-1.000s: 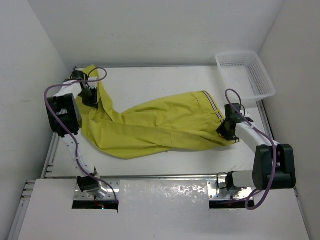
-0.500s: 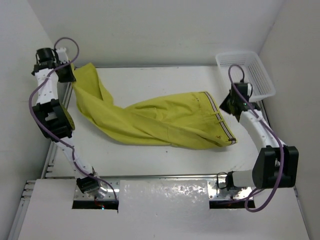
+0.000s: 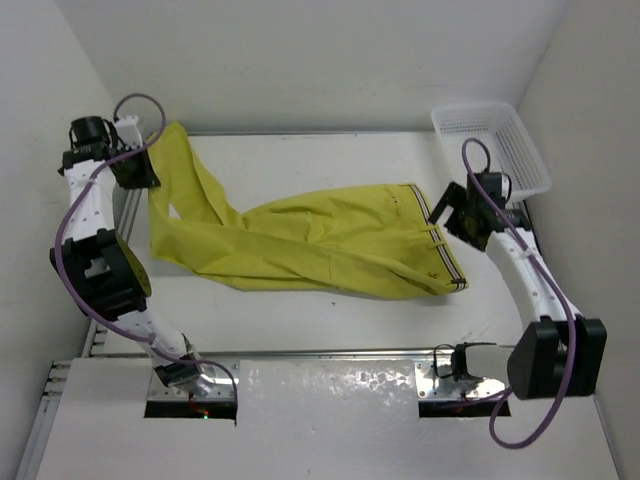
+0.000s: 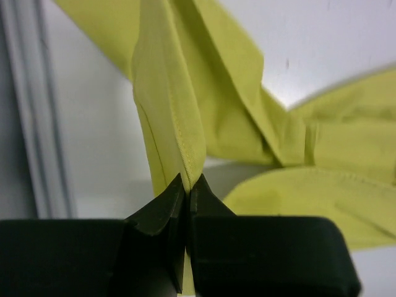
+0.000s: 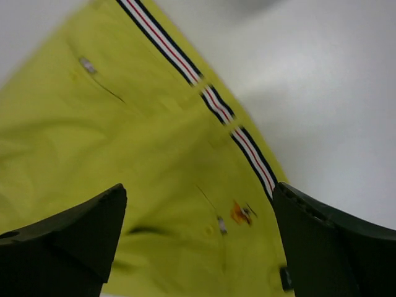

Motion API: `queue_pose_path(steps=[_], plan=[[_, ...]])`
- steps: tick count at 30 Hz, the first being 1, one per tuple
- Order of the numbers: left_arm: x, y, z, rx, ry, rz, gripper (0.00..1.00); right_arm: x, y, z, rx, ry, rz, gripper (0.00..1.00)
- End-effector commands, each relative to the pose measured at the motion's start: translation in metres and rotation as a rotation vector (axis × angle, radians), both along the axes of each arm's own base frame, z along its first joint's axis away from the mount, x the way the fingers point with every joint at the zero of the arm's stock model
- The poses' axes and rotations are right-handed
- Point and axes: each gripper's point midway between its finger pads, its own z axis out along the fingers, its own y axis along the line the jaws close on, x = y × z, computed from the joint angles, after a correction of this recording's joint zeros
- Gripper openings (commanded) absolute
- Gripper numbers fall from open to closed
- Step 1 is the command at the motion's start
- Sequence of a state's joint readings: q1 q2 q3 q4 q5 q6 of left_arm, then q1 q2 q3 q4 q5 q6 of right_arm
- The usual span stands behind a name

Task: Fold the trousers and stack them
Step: Flatten the trousers out

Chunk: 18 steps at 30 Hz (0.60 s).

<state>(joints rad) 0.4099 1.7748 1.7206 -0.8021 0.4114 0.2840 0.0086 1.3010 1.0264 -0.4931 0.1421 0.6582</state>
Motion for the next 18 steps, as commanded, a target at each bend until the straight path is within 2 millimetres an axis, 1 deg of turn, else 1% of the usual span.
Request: queue_pose_path(steps=[1, 2, 3, 5, 6, 7, 9, 10, 11, 12, 13, 14, 15, 17, 18], plan=[[-0.033, -0.006, 0.003, 0.048, 0.004, -0.024, 0.0, -0.059, -0.01, -0.014, 0.008, 0.105, -0.109, 0.98], [-0.038, -0.006, -0.001, 0.056, 0.02, -0.025, 0.0, -0.065, -0.016, -0.012, -0.016, 0.112, -0.133, 0.99], [-0.043, -0.005, -0.004, 0.07, 0.035, -0.028, 0.0, -0.078, -0.017, -0.016, -0.016, 0.158, -0.148, 0.99], [-0.049, -0.004, -0.006, 0.085, 0.055, -0.023, 0.0, -0.093, -0.015, -0.018, -0.002, 0.195, -0.16, 0.99], [-0.051, -0.004, -0.009, 0.085, 0.063, -0.024, 0.0, -0.106, -0.014, -0.024, 0.021, 0.24, -0.193, 0.99], [-0.052, -0.005, -0.009, 0.085, 0.062, -0.028, 0.0, -0.115, -0.013, -0.031, 0.034, 0.263, -0.215, 0.99], [-0.053, -0.007, -0.012, 0.075, 0.067, -0.034, 0.0, -0.121, -0.007, -0.035, 0.104, 0.238, -0.272, 0.99], [-0.053, -0.009, -0.014, 0.07, 0.068, -0.039, 0.0, -0.13, -0.005, -0.051, 0.122, 0.258, -0.293, 0.99], [-0.054, -0.009, -0.017, 0.066, 0.076, -0.039, 0.0, -0.122, -0.002, -0.051, 0.172, 0.197, -0.328, 0.99], [-0.055, -0.008, -0.018, 0.066, 0.077, -0.036, 0.0, -0.128, 0.0, -0.067, 0.189, 0.218, -0.346, 0.99], [-0.055, -0.008, -0.019, 0.068, 0.077, -0.036, 0.0, -0.128, 0.003, -0.074, 0.21, 0.224, -0.36, 0.99], [-0.055, -0.008, -0.019, 0.07, 0.08, -0.039, 0.0, -0.125, 0.009, -0.079, 0.255, 0.227, -0.371, 0.99], [-0.056, -0.008, -0.019, 0.073, 0.083, -0.038, 0.0, -0.13, 0.012, -0.089, 0.273, 0.259, -0.378, 0.99], [-0.056, -0.005, -0.016, 0.092, 0.079, -0.04, 0.0, -0.131, 0.019, -0.098, 0.306, 0.291, -0.377, 0.99], [-0.059, -0.004, -0.014, 0.106, 0.083, -0.036, 0.0, -0.135, 0.021, -0.102, 0.315, 0.309, -0.374, 0.99]])
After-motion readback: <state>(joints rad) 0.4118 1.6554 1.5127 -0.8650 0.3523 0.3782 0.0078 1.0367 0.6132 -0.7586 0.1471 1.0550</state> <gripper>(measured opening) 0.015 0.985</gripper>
